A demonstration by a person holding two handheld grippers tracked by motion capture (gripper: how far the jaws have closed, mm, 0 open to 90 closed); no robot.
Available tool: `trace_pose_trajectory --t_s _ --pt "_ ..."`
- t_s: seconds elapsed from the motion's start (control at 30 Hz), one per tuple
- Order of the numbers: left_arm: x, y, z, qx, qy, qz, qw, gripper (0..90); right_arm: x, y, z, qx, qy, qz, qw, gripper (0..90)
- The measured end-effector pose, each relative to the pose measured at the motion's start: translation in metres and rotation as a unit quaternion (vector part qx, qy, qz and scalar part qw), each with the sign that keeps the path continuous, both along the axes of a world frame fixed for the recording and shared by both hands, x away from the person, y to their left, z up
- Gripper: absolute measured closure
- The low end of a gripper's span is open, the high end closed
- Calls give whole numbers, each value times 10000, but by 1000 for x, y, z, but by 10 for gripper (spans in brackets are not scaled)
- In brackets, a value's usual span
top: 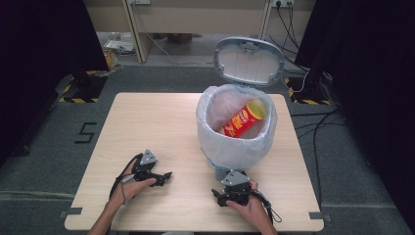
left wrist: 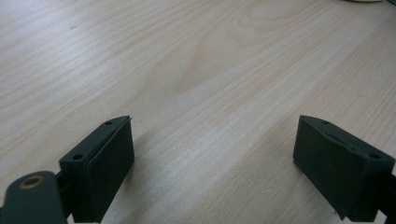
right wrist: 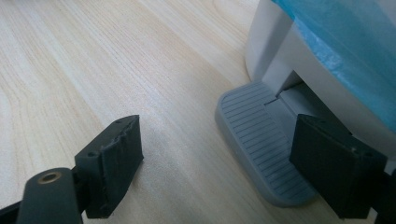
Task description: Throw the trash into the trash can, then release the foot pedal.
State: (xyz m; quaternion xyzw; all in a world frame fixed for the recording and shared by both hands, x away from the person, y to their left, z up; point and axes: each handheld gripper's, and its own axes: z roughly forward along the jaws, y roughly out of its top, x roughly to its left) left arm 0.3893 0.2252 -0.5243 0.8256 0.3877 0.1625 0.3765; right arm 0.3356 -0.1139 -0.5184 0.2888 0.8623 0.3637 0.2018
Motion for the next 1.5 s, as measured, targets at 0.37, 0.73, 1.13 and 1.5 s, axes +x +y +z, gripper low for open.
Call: trace_pose_trajectory --t_s 0.37,0.73,1.13,1.5 --pt "1 0 0 6 0 13 10000 115 0 0 0 -1 -2 3 10000 170" --pt "1 0 0 6 0 15 10000 114 0 0 0 -12 -8 -7 10000 170" --pt "1 0 0 7 0 14 10000 114 -1 1 0 -22 -10 -18 10000 168" --pt "1 0 0 5 1 16 10000 114 -1 0 1 46 -39 13 10000 168"
